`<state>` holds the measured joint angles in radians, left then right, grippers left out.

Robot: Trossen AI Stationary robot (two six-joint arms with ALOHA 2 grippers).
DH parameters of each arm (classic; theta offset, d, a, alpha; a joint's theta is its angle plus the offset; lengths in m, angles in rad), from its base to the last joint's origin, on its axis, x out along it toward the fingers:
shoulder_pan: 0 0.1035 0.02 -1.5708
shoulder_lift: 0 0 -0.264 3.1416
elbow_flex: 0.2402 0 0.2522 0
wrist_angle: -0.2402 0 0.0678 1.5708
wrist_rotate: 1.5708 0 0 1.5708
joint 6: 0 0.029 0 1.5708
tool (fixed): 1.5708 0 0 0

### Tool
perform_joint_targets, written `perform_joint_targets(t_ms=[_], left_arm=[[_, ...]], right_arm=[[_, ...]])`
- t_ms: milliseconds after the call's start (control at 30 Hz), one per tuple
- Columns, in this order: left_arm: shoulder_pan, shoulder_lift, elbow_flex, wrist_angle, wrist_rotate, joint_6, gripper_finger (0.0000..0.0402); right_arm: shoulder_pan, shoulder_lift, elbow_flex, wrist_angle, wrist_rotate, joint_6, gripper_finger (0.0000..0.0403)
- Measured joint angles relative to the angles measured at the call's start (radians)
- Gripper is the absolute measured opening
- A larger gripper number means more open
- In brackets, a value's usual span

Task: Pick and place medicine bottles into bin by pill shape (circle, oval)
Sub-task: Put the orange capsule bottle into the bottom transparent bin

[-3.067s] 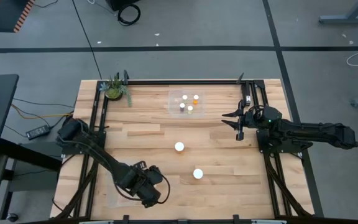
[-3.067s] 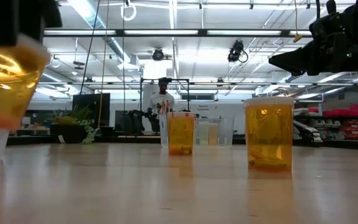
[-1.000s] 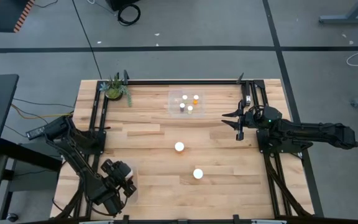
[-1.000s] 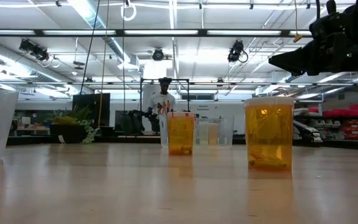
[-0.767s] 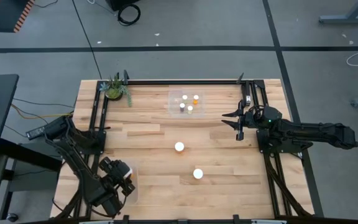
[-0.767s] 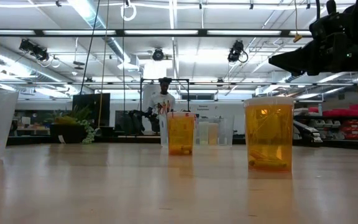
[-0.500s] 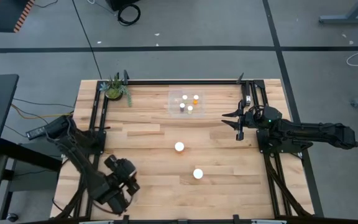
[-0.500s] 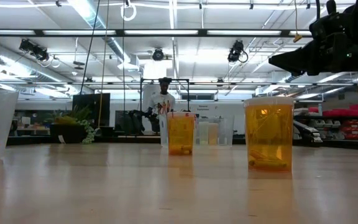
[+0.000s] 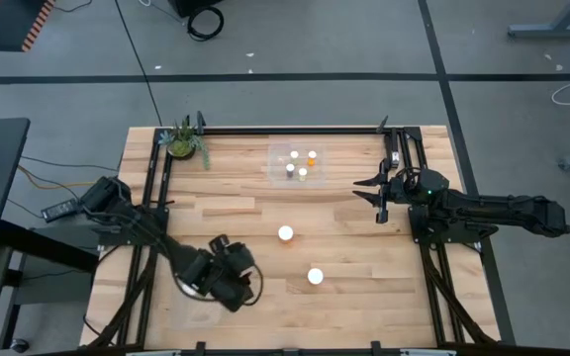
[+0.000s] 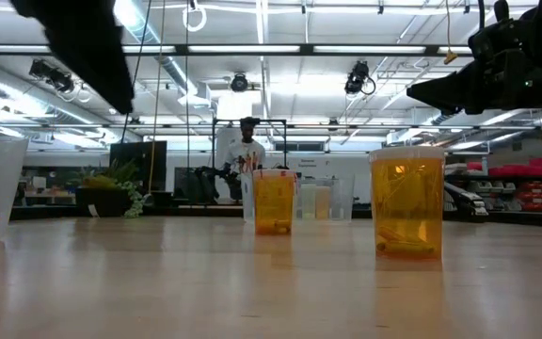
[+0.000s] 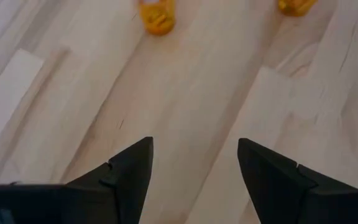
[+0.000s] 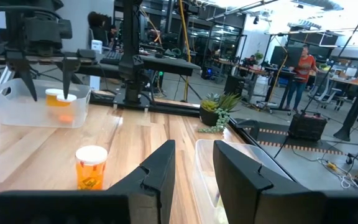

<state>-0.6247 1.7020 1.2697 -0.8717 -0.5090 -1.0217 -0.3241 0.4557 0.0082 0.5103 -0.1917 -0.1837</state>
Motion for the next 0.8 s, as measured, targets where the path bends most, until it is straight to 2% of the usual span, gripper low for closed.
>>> perform_joint_targets(t_ms=[367, 600, 800], left_arm=[[0.168, 0.000, 0.000, 0.106, 0.102, 0.251, 0.0280], [0.291, 0.000, 0.000, 0.116, 0.172, 0.375, 0.0286], [0.395, 0.000, 0.000, 0.152, 0.288, 0.475, 0.0286]], right_arm=[[0.000, 0.000, 0.000, 0.000, 0.000, 0.000, 0.0115], [0.000, 0.000, 0.000, 0.000, 0.000, 0.000, 0.0115], [0.000, 0.000, 0.000, 0.000, 0.000, 0.000, 0.0115]])
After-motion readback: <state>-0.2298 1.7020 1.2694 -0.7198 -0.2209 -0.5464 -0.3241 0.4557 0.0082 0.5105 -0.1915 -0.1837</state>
